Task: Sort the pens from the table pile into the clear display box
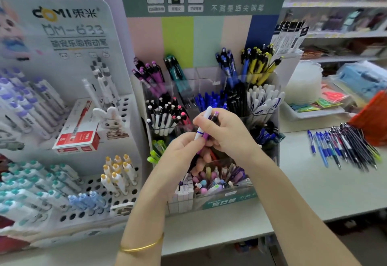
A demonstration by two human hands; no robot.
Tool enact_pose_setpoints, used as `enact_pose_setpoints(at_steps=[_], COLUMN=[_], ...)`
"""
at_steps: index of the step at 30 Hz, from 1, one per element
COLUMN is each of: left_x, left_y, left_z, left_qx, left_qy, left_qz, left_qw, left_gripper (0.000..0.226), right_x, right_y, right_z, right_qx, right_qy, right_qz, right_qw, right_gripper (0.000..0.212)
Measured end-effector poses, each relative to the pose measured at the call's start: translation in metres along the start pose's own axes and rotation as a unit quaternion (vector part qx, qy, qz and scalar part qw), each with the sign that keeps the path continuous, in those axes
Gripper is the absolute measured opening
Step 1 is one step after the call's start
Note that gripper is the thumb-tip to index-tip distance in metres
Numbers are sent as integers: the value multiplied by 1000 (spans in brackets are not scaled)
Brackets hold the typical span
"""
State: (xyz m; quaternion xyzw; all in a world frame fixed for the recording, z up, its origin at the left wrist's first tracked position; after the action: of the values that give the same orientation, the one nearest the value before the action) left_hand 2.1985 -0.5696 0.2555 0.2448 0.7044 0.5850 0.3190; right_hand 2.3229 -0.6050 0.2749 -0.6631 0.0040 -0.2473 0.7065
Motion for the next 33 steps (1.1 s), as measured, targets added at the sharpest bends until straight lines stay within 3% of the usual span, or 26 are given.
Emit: enact_pose_setpoints(at_steps=[3,8,10,15,19,24,27,30,33], left_x=[7,30,35,42,48,52,52,51,48], left_y=[3,5,10,19,20,23,22,22,23], left_z=[-5,-13,-14,-17,-20,-21,-20,-18,-15], left_qx=[6,-17,-35,-57,-57,-54,-54,-56,-67], left_qy=[13,139,162,178,177,164,159,142,119], left_qz=[-43,-72,-84,-102,-97,-98,-102,-122,-144], left_qw=[999,988,983,977,978,980,981,981,980], left_gripper=[25,24,23,23,23,23,24,26,27], right_x=[1,20,15,-21,-41,-47,-55,-49,-36], right_y=[-12,-49,-63,-72,-84,-95,-93,-90,-83], right_z=[9,43,57,93,116,116,121,121,110], right_qx=[-1,71,118,143,115,166,175,191,212], right_qy=[12,230,261,212,115,169,125,102,143], right_qz=[21,130,120,-25,-163,-269,-362,-303,-190], right_qw=[1000,962,951,966,973,934,907,928,948], right_gripper=[24,15,18,21,10,27,24,37,37])
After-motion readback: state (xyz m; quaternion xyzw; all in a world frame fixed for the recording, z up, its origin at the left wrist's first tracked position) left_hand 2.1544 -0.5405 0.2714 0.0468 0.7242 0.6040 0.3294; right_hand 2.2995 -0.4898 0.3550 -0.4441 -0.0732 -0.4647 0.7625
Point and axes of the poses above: each hand's wrist, its own z-axis towards the middle knuckle, its own x-axis out of the back of the hand, y = z × x, the point moved 2 cm from there along z, towards the middle knuckle, and after that the axes turned 6 degrees about -z, right-handed, at the moved point
